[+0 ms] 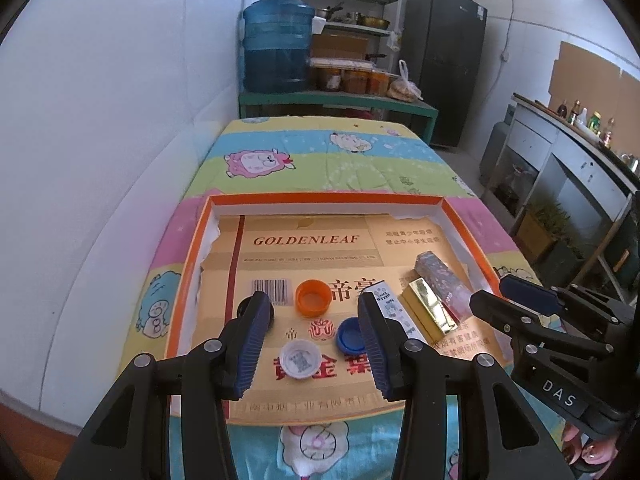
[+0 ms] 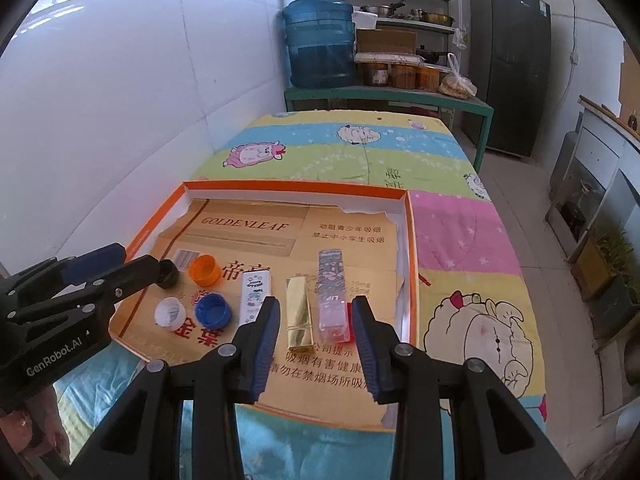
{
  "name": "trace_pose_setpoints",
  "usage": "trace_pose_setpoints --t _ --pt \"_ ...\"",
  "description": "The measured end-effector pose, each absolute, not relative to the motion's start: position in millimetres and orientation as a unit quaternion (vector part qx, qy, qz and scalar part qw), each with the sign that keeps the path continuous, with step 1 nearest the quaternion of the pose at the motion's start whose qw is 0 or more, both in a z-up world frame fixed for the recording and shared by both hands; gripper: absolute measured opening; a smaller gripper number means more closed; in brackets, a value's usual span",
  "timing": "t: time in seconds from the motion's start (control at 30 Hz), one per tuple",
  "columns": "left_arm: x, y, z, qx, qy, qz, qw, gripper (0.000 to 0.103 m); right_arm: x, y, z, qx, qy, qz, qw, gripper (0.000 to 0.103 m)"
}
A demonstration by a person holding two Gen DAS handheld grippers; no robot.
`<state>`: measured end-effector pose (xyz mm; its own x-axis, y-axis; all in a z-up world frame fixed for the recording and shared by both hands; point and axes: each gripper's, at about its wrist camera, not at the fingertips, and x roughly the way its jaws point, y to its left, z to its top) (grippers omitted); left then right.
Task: Organize rigid objects
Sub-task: 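Withdraw both open tools from the box toward the loose items on the quilt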
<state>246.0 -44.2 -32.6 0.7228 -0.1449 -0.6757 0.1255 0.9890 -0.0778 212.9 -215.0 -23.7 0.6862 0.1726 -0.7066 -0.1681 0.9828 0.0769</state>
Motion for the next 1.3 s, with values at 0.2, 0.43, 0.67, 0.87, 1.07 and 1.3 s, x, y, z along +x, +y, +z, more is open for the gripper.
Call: trace_pose_setpoints --t 0.2,0.43,0.67,0.87,1.07,1.3 --pt "232 -41 -26 -0.016 0.361 -0.075 0.929 0.047 200 -209 -15 0.002 0.379 0.095 0.921 0.037" --pt "214 -37 -16 -0.018 0.354 -0.076 0.932 0.047 184 -207 -4 0.002 0.369 0.096 0.924 0.037" --pt "194 -34 -7 -0.021 0.347 -0.077 0.934 0.047 166 -206 5 0.005 0.362 0.096 0.927 0.037" --pt "174 -23 2 -0.031 0.340 -0.073 0.937 0.047 149 -202 12 0.009 0.355 0.104 0.929 0.037" --pt "153 -11 10 -0.041 0.334 -0.073 0.939 0.047 130 -195 19 0.006 0.349 0.108 0.931 0.037" --pt "129 8 11 -0.061 0.329 -0.073 0.939 0.047 107 -189 21 0.004 0.350 0.106 0.931 0.047"
